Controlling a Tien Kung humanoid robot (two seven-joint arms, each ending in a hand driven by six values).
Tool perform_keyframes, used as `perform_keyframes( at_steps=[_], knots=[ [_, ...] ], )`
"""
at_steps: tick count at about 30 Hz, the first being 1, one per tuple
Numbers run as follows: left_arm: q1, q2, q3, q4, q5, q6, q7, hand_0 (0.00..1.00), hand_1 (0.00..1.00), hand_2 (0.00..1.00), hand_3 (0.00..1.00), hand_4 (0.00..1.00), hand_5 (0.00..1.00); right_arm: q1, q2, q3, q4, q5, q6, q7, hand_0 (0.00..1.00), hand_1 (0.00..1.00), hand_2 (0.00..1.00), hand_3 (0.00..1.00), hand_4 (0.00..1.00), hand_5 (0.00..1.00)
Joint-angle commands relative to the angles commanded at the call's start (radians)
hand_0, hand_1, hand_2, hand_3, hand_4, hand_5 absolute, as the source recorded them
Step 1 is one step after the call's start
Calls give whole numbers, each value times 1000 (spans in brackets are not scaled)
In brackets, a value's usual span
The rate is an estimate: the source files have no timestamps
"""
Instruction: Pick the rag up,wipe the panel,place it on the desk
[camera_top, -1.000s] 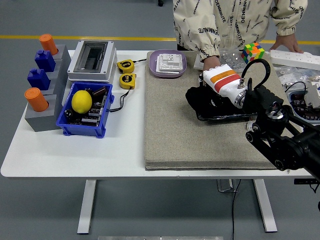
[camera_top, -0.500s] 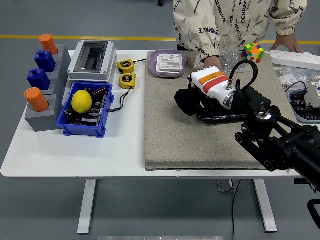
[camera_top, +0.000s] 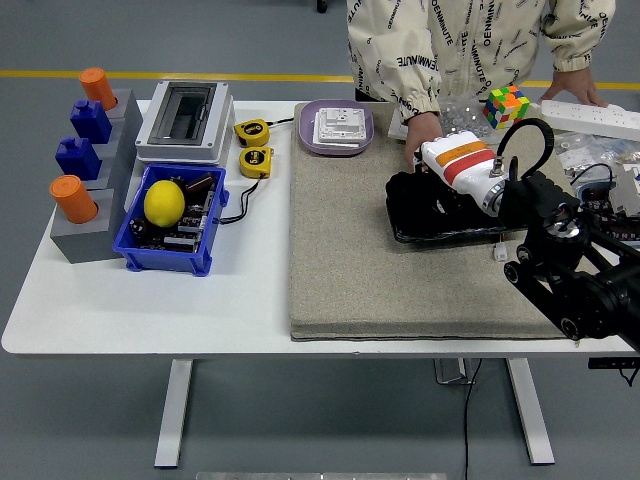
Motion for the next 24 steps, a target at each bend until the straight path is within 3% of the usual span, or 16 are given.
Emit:
perform_keyframes(
  at_steps=[15,24],
  knots=[
    [2,-4,-16,1,5,0,0,634,658,685,575,614,507,-28,-148,51,-32,-12,3,3,280,313,375,379,956,24],
    [7,-7,-16,0,3,0,0,634,658,685,574,614,507,-56,-206,86,-45,-21,4,6,280,313,375,380,956,24]
  ],
)
